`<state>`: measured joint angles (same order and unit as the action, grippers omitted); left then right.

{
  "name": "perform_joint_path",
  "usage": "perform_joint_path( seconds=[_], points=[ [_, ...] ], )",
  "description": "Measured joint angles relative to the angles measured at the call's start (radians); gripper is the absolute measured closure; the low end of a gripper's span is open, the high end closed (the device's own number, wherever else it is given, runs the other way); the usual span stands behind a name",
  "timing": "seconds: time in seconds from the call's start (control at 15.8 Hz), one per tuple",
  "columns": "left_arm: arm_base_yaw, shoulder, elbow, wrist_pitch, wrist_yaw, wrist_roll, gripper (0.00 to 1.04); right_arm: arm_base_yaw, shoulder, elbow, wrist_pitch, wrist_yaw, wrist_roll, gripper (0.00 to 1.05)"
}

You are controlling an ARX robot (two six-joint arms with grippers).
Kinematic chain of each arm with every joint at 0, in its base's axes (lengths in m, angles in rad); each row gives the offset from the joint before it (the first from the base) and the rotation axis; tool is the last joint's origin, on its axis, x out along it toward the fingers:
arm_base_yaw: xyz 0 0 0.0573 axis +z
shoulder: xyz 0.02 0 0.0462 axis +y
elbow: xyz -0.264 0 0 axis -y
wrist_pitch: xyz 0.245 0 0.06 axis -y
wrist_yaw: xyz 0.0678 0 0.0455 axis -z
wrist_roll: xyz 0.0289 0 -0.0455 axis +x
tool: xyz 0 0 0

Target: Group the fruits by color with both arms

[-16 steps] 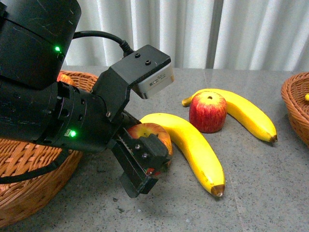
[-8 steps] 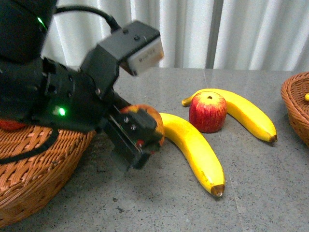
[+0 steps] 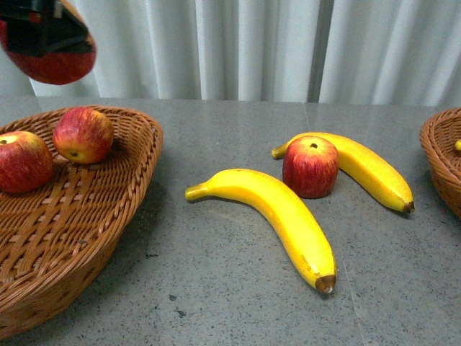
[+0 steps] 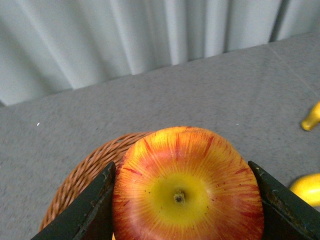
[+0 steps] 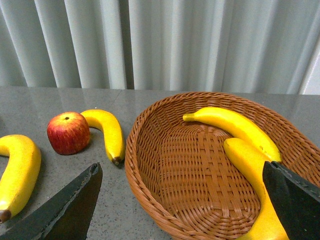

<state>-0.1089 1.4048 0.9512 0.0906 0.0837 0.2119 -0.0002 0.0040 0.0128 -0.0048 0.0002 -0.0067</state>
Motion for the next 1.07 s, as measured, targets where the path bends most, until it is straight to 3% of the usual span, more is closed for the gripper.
perform_joint_path(
  seconds=[0.25,0.82,1.01,1.07],
  points=[
    [0.061,0.042,-0.076,0.008,0.047,-0.182,0.37,0.0,0.0,0.0,0.0,0.0,0.0,0.07],
    [0.039,0.08,-0.101,-0.001,0.048,-0.221,0.37,0.0,0.0,0.0,0.0,0.0,0.0,0.07],
    [0.033,0.081,-0.101,0.0,0.055,-0.225,0.06,0.0,0.0,0.0,0.0,0.0,0.0,0.07],
    [0.03,0.081,-0.101,-0.001,0.059,-0.223,0.07,0.0,0.0,0.0,0.0,0.0,0.0,0.07]
  ],
)
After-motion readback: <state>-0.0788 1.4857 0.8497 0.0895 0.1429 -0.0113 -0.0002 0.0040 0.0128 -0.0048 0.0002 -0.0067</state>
